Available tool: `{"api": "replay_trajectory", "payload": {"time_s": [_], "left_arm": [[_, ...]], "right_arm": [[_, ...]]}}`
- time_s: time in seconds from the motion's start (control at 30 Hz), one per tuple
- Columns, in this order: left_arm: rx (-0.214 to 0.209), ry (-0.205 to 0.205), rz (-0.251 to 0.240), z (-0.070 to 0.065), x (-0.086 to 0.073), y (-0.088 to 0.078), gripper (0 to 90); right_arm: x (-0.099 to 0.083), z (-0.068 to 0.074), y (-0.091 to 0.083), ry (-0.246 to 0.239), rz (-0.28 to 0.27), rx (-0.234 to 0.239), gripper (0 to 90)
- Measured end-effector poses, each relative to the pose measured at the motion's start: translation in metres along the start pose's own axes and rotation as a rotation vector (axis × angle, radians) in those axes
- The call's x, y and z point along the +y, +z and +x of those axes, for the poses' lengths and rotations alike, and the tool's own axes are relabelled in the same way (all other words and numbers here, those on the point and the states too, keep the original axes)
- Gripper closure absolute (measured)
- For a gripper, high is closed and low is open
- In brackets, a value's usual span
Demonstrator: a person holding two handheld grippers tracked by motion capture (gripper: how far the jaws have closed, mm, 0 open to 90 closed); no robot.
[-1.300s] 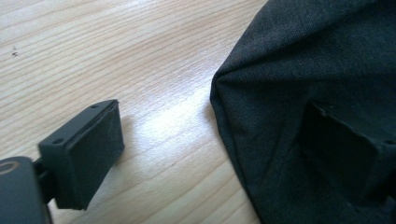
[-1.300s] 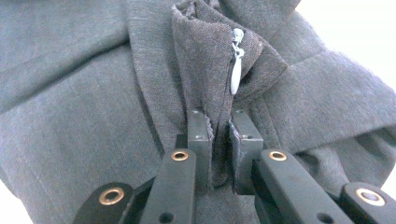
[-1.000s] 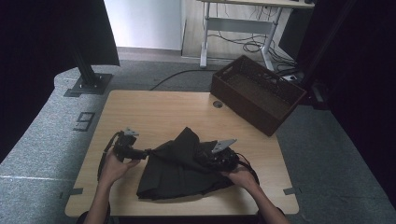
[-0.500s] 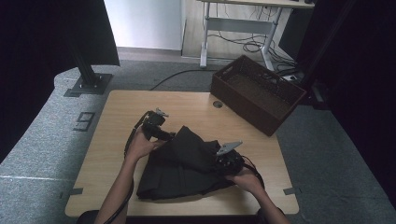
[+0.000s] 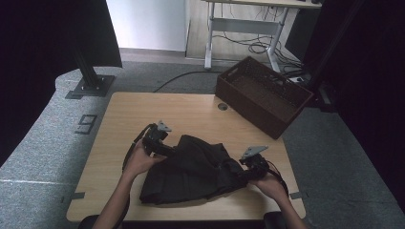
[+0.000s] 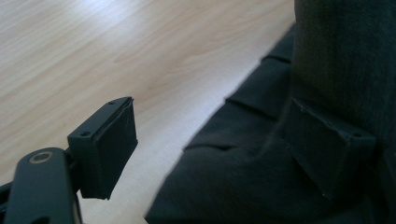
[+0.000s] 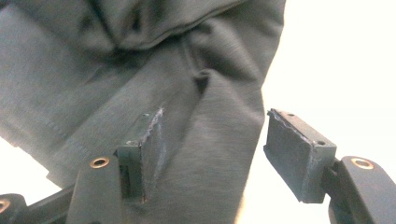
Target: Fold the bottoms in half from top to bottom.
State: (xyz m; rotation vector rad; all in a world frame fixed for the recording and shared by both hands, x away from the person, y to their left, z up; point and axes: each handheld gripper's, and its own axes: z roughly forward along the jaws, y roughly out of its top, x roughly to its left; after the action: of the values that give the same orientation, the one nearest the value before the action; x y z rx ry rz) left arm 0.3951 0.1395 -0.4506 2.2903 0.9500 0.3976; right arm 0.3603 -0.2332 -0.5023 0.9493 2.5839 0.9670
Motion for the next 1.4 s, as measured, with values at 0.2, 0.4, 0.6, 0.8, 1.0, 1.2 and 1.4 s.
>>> {"api": "replay_trajectory", "payload": {"time_s": [0.2, 0.4, 0.6, 0.8, 1.0, 1.2, 1.4], "left_arm": [[-0.004, 0.049, -0.009, -0.003, -0.007, -0.015, 14.8], [0.032, -0.013, -0.027, 0.019, 0.009, -0.011, 15.9], [-0.042, 0.028, -0.021, 0.000, 0.003, 0.000, 14.2], [-0.092, 0.055, -0.043, -0.023, -0.024, -0.011, 14.3], [-0.045, 0.088, 0.003, -0.042, -0.049, -0.007, 14.4], [-0.008, 0.077, 0.019, -0.053, -0.067, 0.000, 14.1], [0.010, 0.073, 0.012, -0.064, -0.077, 0.000, 14.1]], "right_arm": [[0.016, -0.010, -0.003, 0.038, -0.062, -0.014, 35.8], [0.041, -0.014, 0.010, 0.058, -0.099, -0.016, 32.3], [0.059, 0.006, 0.028, 0.041, -0.135, 0.057, 29.3], [0.046, 0.028, 0.027, 0.003, -0.151, 0.113, 27.5], [0.036, 0.042, 0.022, -0.021, -0.151, 0.128, 27.9], [0.040, 0.053, 0.012, -0.037, -0.170, 0.145, 27.7], [0.040, 0.075, 0.018, -0.058, -0.161, 0.196, 24.4]]}}
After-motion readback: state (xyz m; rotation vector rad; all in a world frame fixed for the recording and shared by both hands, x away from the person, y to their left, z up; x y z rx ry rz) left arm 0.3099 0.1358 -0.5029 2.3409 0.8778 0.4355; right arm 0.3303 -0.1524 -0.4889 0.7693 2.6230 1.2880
